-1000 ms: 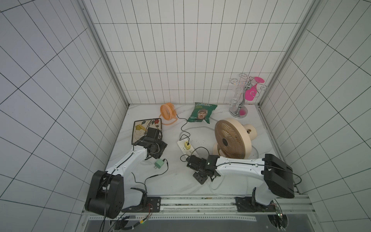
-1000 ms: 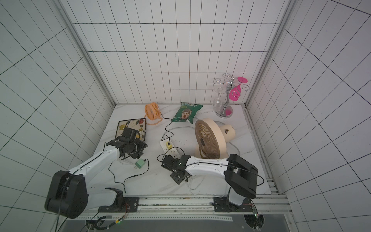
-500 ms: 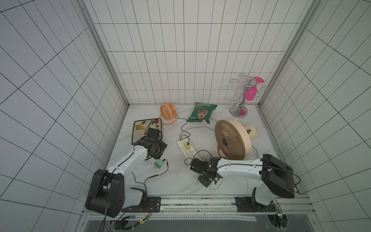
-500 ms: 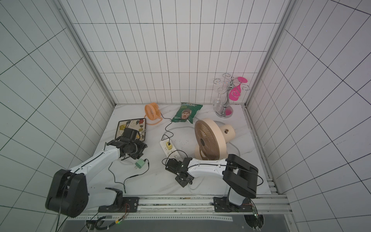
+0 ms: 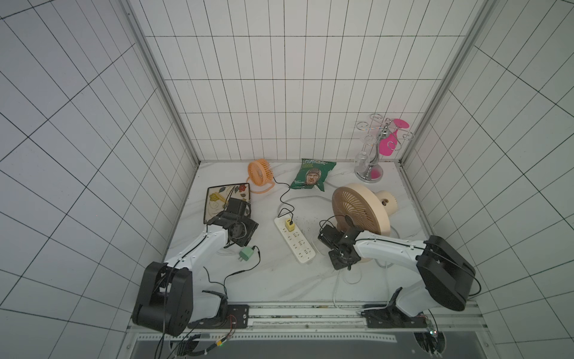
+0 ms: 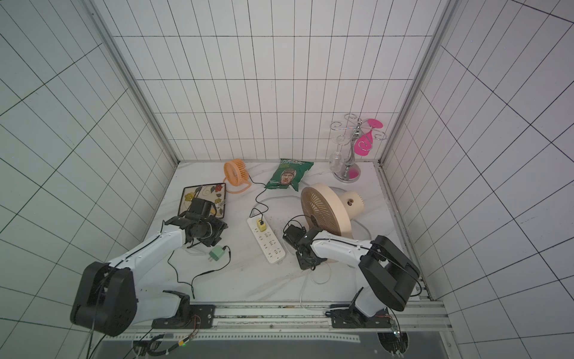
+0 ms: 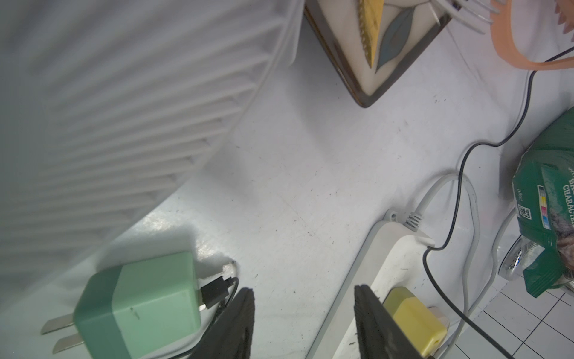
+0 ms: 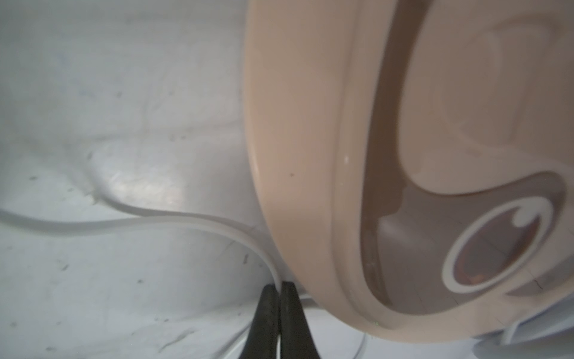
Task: Unplug the desk fan from the power strip
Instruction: Move the fan to the center of the board.
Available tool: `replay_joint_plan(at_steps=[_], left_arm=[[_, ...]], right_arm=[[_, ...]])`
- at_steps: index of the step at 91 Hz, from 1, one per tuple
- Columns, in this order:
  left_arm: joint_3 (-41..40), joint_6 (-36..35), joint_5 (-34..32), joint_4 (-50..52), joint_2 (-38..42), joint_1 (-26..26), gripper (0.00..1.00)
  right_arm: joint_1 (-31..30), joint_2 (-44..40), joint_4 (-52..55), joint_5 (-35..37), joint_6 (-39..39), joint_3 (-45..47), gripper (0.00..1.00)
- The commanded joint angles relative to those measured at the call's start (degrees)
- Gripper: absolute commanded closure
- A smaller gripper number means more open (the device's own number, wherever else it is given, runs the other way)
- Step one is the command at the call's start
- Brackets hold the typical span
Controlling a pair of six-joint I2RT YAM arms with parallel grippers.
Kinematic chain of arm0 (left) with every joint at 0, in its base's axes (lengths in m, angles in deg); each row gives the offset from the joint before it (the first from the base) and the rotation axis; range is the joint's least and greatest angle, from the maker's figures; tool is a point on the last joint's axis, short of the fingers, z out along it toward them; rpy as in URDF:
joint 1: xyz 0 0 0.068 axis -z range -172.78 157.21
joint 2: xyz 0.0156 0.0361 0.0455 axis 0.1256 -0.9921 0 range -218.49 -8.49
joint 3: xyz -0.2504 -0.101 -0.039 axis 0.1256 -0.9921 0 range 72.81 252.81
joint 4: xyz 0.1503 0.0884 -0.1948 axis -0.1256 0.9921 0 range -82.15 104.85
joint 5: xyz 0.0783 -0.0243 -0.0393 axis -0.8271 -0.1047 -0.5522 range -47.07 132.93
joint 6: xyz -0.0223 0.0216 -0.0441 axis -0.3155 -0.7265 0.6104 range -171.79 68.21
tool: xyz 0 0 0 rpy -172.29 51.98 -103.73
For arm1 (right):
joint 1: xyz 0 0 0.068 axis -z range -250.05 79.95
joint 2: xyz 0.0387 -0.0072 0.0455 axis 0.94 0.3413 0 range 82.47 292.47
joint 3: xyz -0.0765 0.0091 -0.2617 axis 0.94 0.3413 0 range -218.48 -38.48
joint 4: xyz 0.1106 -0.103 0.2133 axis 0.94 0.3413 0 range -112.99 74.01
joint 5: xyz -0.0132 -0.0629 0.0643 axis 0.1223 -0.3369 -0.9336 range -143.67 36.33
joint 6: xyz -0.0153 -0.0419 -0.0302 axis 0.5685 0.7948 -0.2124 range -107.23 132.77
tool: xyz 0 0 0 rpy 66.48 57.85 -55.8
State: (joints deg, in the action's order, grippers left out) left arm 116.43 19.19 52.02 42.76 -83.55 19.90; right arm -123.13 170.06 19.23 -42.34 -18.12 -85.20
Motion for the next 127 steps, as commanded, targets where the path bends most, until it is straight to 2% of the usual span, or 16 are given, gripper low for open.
replay_joint_plan(at_steps=[1, 18, 52, 59, 68, 86, 111, 119, 127], left_arm=[[-0.6, -0.05, -0.25, -0.46, -0.43, -0.23, 0.46], [-0.53, -0.05, -0.12, -0.46, -0.56, -0.38, 0.46], [0.08, -0.23, 0.41, -0.29, -0.26, -0.38, 0.46], [0.28, -0.31, 0.41, -0.26, -0.2, -0.38, 0.46], [0.4, -0.45, 0.34, -0.2, -0.09, -0.38, 0.46], [0.49, -0.78, -0.06, -0.2, -0.08, -0.38, 0.45], [0.83, -1.34, -1.25, -0.79, 1.17, -0.39, 0.44], [0.78, -1.53, -0.86, -1.42, 1.43, -0.41, 0.43], [0.48, -1.63, 0.18, -2.54, 1.65, -0.38, 0.43]], right_arm=[[4.57, -0.99, 1.64, 4.07, -0.76, 0.2, 0.95], [11.67, 0.85, -0.03, 4.24, 0.0, -0.42, 0.95], [22.81, 2.91, -0.03, 5.15, -4.6, -0.45, 0.93], [24.82, 3.15, -0.03, 5.1, -4.83, -0.88, 0.87], [26.22, 3.16, -0.03, 5.02, -4.84, -1.37, 0.71], [23.88, -1.18, -2.32, 3.34, -2.59, -1.21, 0.48], [10.91, -12.13, -4.96, 7.74, 2.38, -4.0, 0.31], [8.16, -12.5, -8.27, 3.23, 6.08, -5.42, 0.29], [5.99, -10.55, -12.45, -4.9, 9.86, -7.87, 0.29]])
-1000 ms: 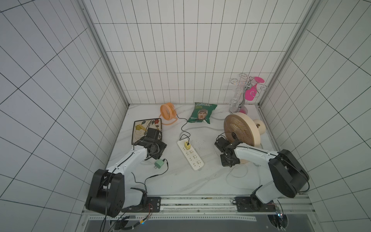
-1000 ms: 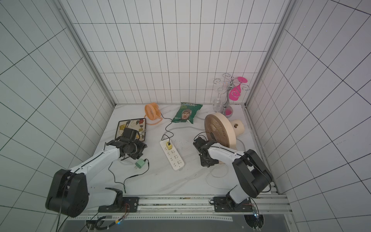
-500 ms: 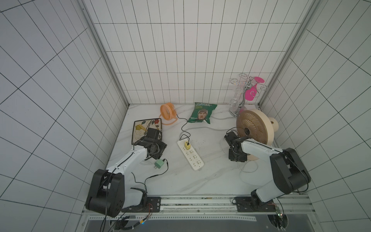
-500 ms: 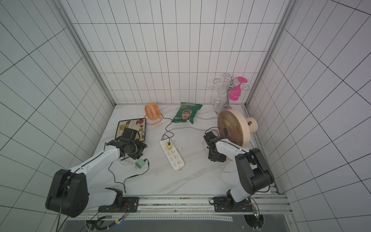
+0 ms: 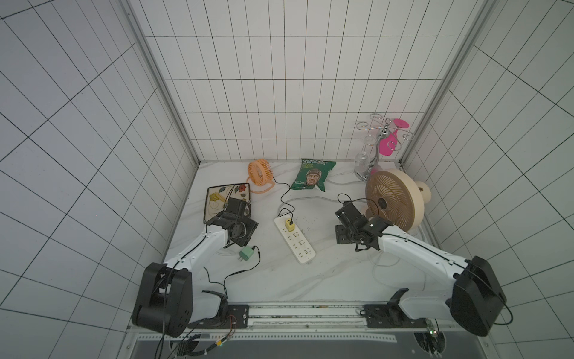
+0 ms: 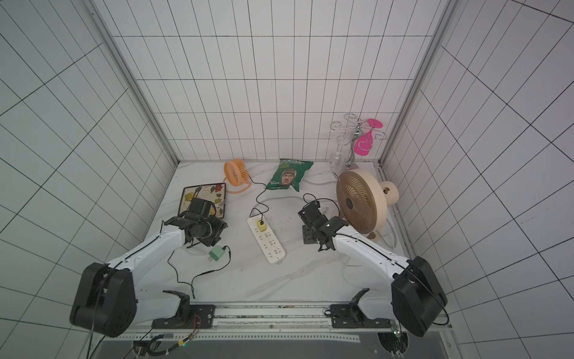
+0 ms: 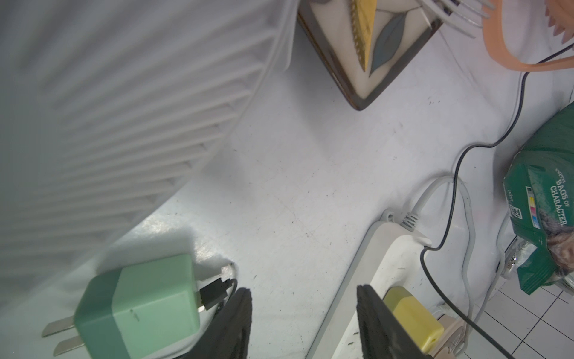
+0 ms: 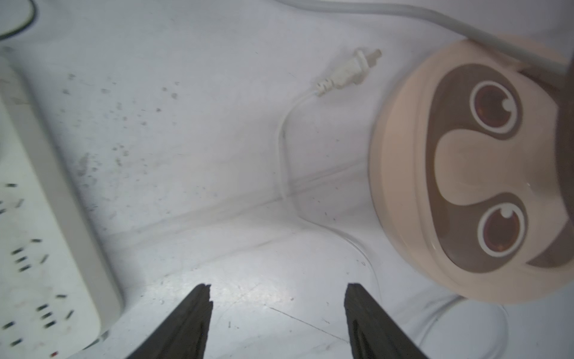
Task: Unplug the desk fan from the power strip
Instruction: Move the fan to the center of the board, then remove the plug from the socket.
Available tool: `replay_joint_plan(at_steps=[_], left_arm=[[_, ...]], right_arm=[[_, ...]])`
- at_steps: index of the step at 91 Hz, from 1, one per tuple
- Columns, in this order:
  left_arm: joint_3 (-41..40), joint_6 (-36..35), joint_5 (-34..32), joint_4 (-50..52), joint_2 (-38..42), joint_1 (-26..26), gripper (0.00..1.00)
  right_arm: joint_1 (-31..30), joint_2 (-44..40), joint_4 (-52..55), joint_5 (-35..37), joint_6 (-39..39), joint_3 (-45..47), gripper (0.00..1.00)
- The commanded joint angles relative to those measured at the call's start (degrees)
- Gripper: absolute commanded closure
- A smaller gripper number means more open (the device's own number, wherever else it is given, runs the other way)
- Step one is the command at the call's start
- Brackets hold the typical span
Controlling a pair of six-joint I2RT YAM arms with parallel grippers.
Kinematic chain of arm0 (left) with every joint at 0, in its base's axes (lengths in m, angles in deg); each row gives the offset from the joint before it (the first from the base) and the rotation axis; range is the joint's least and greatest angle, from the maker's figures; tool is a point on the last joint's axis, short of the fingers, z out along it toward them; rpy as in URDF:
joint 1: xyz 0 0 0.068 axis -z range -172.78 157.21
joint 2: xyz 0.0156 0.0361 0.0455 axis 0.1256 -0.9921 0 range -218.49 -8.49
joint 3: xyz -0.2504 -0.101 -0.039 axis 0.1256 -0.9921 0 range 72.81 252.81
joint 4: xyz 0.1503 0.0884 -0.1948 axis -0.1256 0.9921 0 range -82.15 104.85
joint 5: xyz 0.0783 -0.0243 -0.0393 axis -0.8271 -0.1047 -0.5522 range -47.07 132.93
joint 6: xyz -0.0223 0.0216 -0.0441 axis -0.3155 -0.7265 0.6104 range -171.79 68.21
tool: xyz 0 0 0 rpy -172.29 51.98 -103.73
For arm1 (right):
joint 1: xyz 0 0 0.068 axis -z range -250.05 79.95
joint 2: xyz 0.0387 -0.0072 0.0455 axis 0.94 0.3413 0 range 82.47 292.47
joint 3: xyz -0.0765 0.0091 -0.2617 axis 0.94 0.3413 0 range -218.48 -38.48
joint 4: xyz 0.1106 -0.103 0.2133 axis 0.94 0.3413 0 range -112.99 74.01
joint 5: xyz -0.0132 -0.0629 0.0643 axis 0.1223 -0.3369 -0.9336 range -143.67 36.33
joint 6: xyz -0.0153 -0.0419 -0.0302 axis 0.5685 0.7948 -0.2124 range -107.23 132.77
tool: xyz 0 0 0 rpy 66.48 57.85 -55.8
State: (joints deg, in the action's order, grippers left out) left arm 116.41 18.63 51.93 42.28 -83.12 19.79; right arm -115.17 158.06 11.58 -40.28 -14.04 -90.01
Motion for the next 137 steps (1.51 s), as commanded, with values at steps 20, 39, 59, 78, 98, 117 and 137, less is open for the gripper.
replay_joint_plan(at_steps=[20, 39, 59, 78, 98, 117, 137], left_arm=[[0.22, -1.05, -0.25, -1.23, 1.76, -0.1, 0.43], [0.26, -1.35, 0.45, -1.3, 2.6, -0.44, 0.43], [-0.23, -1.07, 2.58, -3.26, 1.9, -0.52, 0.43], [-1.05, -2.49, 8.49, -8.62, -1.91, 0.39, 0.44], [-1.22, -5.55, 11.26, -12.89, -6.56, 0.75, 0.44], [-2.24, -5.73, 14.46, -18.97, -9.87, 4.34, 0.44], [-1.6, -5.68, 16.59, -21.66, -12.51, 6.14, 0.45]], right_arm=[[-7.47, 16.37, -6.33, -17.13, 10.64, -17.01, 0.25], [-10.17, 26.99, -5.78, -17.57, 10.46, -26.0, 0.25], [-10.55, 34.7, -4.17, -15.6, 9.36, -33.27, 0.33], [-10.66, 37.87, -2.31, -14.06, 9.05, -36.03, 0.47], [-10.79, 39.25, -1.43, -13.55, 9.08, -36.89, 0.6], [-11.4, 39.06, -1.03, -12.63, 9.47, -36.56, 0.69], [-12.04, 37.61, -0.64, -11.89, 9.5, -35.6, 0.74]])
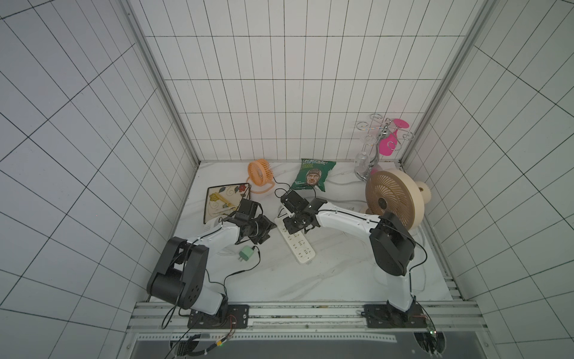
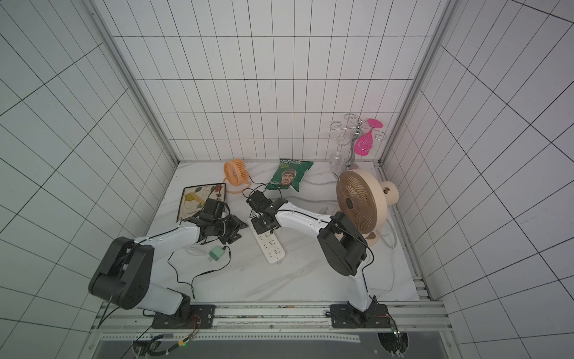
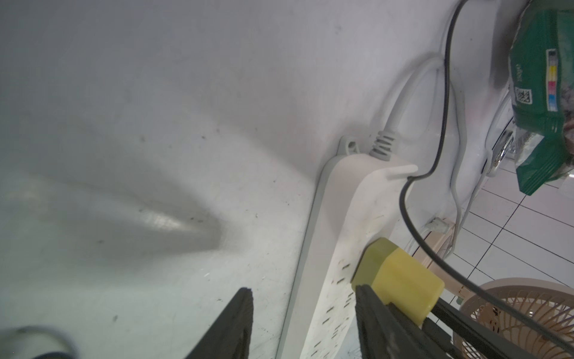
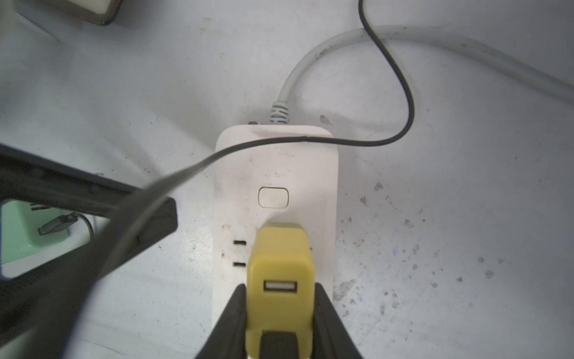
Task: Unplug the desk fan from the power strip
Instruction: Remove the plug from the socket.
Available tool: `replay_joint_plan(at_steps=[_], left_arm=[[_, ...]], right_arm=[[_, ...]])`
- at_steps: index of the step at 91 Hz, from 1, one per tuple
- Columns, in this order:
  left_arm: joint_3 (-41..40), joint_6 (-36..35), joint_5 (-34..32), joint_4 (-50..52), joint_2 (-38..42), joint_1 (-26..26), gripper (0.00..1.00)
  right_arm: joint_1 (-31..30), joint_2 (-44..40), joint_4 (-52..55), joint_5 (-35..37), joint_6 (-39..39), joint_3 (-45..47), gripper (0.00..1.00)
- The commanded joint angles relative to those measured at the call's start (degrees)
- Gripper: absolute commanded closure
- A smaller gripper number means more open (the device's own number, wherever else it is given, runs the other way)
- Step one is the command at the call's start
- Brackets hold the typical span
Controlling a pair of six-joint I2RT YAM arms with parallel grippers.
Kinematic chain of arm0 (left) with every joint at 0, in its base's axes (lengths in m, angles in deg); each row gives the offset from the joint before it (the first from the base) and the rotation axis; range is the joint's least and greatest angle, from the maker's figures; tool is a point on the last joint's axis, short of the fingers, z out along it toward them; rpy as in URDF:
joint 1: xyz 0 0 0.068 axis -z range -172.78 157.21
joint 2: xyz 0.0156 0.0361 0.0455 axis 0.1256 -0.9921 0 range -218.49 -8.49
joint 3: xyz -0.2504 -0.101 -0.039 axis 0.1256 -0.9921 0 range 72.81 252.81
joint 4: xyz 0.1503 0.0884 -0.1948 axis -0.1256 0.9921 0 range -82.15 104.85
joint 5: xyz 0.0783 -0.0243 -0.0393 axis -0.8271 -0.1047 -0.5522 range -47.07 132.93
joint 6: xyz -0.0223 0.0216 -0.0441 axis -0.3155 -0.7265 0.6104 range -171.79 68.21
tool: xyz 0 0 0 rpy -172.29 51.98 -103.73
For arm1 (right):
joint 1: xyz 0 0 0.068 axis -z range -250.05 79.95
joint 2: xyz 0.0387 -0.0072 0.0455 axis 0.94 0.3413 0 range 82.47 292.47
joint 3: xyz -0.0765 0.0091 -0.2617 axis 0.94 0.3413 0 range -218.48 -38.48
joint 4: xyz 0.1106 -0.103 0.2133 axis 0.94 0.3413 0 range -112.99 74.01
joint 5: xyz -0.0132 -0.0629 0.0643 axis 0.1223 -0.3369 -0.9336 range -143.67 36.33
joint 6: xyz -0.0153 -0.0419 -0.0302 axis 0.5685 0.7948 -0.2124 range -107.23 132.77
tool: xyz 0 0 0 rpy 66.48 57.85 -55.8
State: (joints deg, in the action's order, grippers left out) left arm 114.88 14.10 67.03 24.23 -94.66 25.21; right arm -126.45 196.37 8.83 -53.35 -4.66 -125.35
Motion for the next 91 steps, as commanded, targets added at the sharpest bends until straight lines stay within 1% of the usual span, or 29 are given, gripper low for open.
replay_joint_plan(at_steps=[1, 17, 39, 58, 70, 85, 91], left_arm=[[-0.06, -1.22, 1.48, -3.67, -1.13, 0.81, 0.45], [0.75, -1.38, 2.5, -5.12, -3.86, 1.51, 0.48], [2.32, -2.1, 2.71, -6.28, -8.62, 2.21, 0.49], [1.86, -1.91, 2.73, -7.97, -8.44, 2.3, 0.49], [2.34, -2.68, 1.43, -5.46, -9.61, 2.3, 0.49], [4.88, -4.1, -2.21, 2.47, -12.71, 2.75, 0.49], [5.42, -4.69, -3.7, 4.97, -13.33, 3.4, 0.49]], right_arm=[[-0.79, -0.79, 2.11, 1.18, 0.12, -0.2, 0.75], [-1.41, -1.53, 2.11, 1.38, -0.05, 0.25, 0.76], [-1.64, -2.34, 0.66, -0.38, 0.81, 0.67, 0.76], [-1.61, -2.55, -0.08, -1.6, 0.38, 0.81, 0.77], [-1.69, -3.3, -0.15, -2.53, 0.55, 1.36, 0.79], [-1.38, -4.93, -0.86, -0.91, -0.21, 2.55, 0.81], [-0.12, -5.38, -1.46, -1.89, -1.86, 3.42, 0.82]])
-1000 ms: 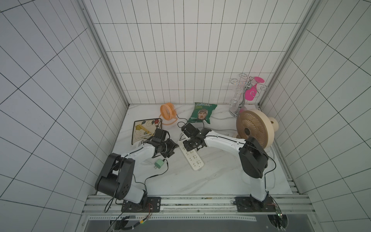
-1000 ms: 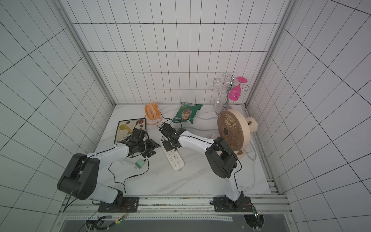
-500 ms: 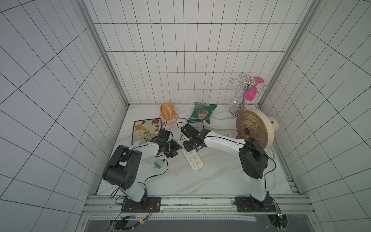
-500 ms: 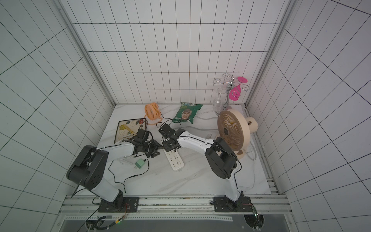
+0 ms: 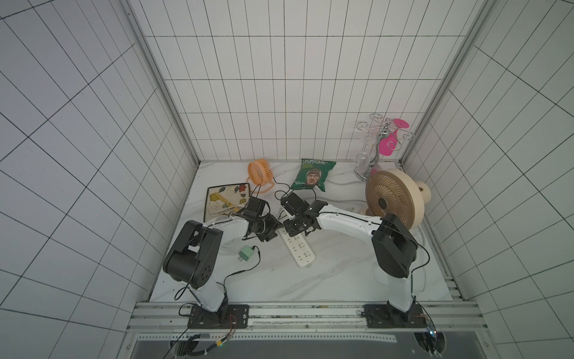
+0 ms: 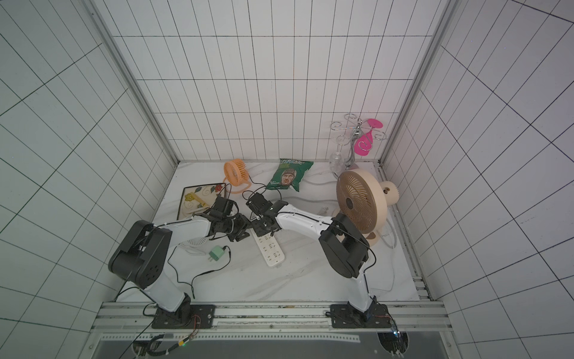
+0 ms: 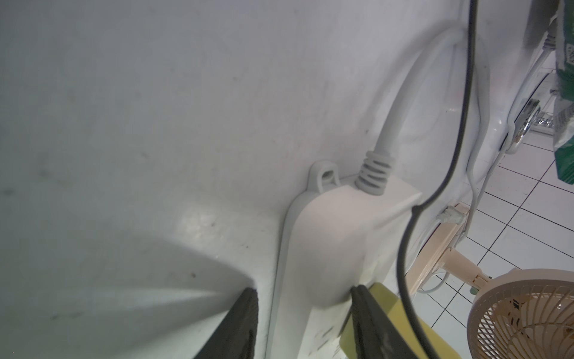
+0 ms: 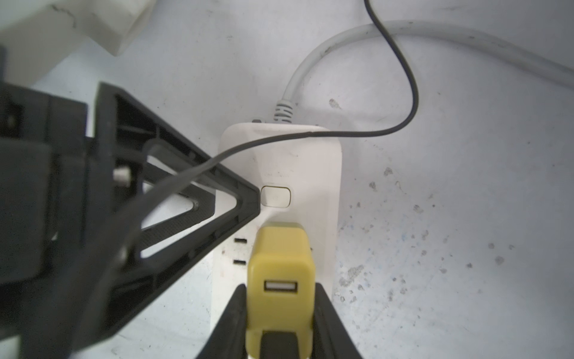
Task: Unplug the desk fan from the power strip
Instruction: Remove the plug from the socket.
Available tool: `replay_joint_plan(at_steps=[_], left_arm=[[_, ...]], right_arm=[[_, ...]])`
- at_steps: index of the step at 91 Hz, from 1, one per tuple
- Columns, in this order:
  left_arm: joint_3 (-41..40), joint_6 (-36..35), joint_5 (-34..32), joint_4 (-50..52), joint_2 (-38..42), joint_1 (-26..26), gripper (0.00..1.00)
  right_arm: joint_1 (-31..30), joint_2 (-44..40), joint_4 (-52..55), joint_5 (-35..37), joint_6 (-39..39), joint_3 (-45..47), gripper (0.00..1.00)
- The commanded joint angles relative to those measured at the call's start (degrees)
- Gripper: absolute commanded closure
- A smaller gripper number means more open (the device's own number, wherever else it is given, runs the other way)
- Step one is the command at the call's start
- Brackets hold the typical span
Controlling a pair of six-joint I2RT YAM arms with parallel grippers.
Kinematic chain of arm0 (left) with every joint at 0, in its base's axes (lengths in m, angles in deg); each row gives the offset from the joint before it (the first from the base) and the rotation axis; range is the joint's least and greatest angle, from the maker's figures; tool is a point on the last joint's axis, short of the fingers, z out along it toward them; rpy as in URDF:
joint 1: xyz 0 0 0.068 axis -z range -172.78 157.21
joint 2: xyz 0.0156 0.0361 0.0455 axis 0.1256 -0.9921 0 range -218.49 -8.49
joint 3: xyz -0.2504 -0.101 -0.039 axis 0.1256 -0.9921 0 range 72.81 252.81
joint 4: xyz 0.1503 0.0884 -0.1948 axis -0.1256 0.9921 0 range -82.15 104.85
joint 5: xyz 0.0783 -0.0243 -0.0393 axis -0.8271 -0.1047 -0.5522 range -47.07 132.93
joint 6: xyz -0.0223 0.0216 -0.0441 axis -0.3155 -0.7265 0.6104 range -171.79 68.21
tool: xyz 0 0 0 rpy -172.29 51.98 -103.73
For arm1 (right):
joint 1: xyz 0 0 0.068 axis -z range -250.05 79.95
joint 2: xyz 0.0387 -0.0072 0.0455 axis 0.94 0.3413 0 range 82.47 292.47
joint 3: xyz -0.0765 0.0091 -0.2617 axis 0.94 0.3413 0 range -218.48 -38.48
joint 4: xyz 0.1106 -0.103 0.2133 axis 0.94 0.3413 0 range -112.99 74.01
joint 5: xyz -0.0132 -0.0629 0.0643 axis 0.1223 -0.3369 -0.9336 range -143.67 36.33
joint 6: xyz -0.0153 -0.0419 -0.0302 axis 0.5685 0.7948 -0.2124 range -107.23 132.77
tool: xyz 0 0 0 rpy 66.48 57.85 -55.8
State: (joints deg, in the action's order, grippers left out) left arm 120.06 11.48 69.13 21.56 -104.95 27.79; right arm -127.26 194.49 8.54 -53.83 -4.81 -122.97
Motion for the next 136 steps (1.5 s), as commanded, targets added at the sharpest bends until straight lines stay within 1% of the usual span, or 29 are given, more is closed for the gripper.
replay_joint_plan(at_steps=[1, 8, 15, 27, 34, 39, 46, 53, 61, 74, 83, 94, 107, 120, 136], left_arm=[[0.23, -2.17, -6.11, 7.95, -3.12, 0.98, 0.49], [0.18, -2.7, -7.61, 9.69, -3.85, 1.99, 0.49], [-0.22, -2.65, -7.84, 10.22, -4.99, 2.5, 0.5], [-0.45, -2.44, -8.37, 11.15, -6.28, 2.62, 0.51], [-0.14, -2.53, -8.97, 12.1, -6.73, 2.62, 0.52], [-0.29, -2.46, -9.28, 12.5, -6.8, 2.65, 0.52], [-0.33, -2.42, -9.82, 13.26, -6.81, 2.7, 0.53], [-0.46, -2.38, -10.21, 13.84, -6.85, 2.71, 0.54], [-0.79, -2.06, -10.14, 13.82, -7.18, 2.7, 0.54], [-0.71, -2.09, -9.81, 13.85, -8.15, 2.71, 0.55], [-0.72, -2.09, -9.92, 14.0, -8.38, 2.63, 0.56], [-0.9, -2.05, -10.03, 14.06, -8.52, 2.69, 0.56], [-0.69, -2.39, -10.13, 14.28, -9.12, 2.69, 0.56], [-0.3, -2.53, -10.19, 14.59, -9.49, 2.69, 0.56], [-0.23, -2.79, -10.77, 15.17, -9.74, 2.63, 0.57]], right_arm=[[0.96, -3.54, -1.37, -1.59, -2.04, 1.28, 0.82], [2.49, -3.38, -2.04, -2.44, -3.81, 2.32, 0.82], [2.68, -3.06, -1.64, -2.05, -3.83, 2.02, 0.83], [-1.42, -2.81, 1.26, 2.7, 0.63, -2.04, 0.83], [-3.08, -2.68, 2.51, 4.33, 2.19, -3.97, 0.83], [-2.72, -3.11, 2.41, 4.83, 1.3, -3.61, 0.83], [-0.71, -4.21, 1.24, 4.95, -1.72, -1.23, 0.85], [0.72, -5.31, 0.7, 7.27, -3.65, 1.03, 0.86], [-0.46, -5.93, 1.34, 10.5, -1.43, 0.61, 0.86], [-4.32, -6.33, 2.95, 12.95, 2.96, -1.62, 0.86], [-3.29, -7.77, 1.33, 11.5, 0.7, 0.4, 0.86], [1.61, -10.14, -4.21, 3.69, -6.12, 6.17, 0.86], [1.4, -10.51, -3.98, 2.62, -4.78, 5.97, 0.86], [-2.33, -8.93, 0.83, 8.39, 0.57, 1.02, 0.86], [-1.83, -10.15, 0.88, 12.83, -0.11, 1.64, 0.88]])
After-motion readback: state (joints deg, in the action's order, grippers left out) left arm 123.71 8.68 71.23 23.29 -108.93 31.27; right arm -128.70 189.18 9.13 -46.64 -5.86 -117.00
